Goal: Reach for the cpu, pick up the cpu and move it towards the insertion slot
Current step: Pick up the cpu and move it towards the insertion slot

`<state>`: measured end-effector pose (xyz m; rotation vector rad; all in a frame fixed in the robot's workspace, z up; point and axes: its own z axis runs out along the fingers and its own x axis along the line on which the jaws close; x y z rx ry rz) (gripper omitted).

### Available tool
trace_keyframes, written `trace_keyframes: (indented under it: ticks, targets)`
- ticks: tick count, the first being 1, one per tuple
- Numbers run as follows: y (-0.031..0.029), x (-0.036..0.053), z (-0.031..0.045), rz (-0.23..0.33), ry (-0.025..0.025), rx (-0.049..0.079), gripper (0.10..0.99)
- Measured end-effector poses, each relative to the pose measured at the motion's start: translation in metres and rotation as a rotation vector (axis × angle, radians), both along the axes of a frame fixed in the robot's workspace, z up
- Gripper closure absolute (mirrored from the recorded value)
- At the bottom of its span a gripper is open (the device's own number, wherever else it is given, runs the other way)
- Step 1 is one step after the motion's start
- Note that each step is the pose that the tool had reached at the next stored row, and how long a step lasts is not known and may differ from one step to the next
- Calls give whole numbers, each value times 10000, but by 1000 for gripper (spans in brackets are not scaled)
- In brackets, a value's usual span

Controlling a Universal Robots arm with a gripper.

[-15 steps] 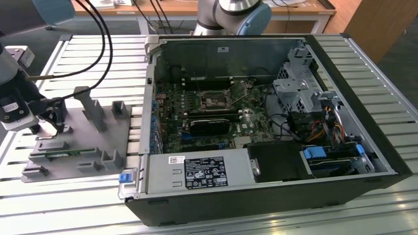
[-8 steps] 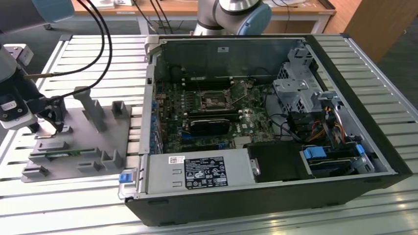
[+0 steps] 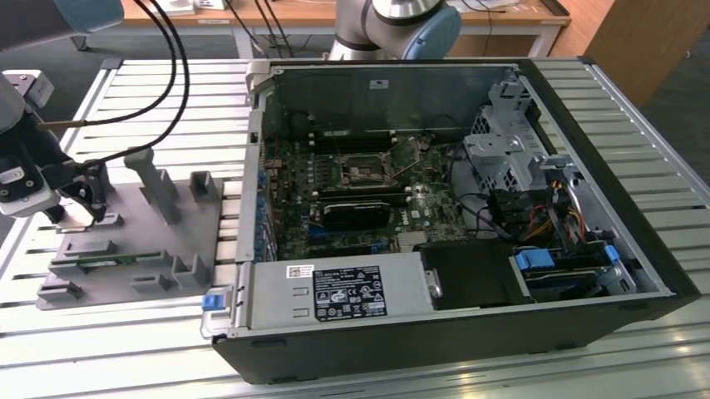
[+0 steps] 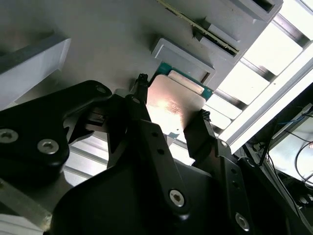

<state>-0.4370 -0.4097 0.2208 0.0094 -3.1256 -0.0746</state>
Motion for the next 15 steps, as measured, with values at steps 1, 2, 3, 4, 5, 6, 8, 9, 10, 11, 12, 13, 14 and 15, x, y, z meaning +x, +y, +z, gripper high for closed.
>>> trace_keyframes:
  ticks: [1, 2, 3, 4, 5, 6, 8, 9, 10, 11, 12, 13, 14, 15]
  targets:
    - [0, 0, 13, 0, -1, 0, 541]
    - [0, 0, 27, 1, -1, 0, 541]
    - [0, 0, 39, 1, -1, 0, 541]
    - [1, 0, 51, 0, -1, 0, 541]
    - [1, 0, 62, 0, 0, 0, 541]
    - [2, 0, 72, 0, -1, 0, 541]
    - [2, 0, 98, 0, -1, 1, 541]
    - [2, 0, 109, 0, -1, 0, 541]
    - [2, 0, 121, 0, -1, 1, 541]
    - [2, 0, 132, 0, -1, 0, 541]
    - [3, 0, 142, 0, -1, 0, 541]
    - [3, 0, 150, 0, -1, 1, 541]
    - [3, 0, 158, 0, -1, 0, 541]
    - [3, 0, 164, 0, -1, 1, 541]
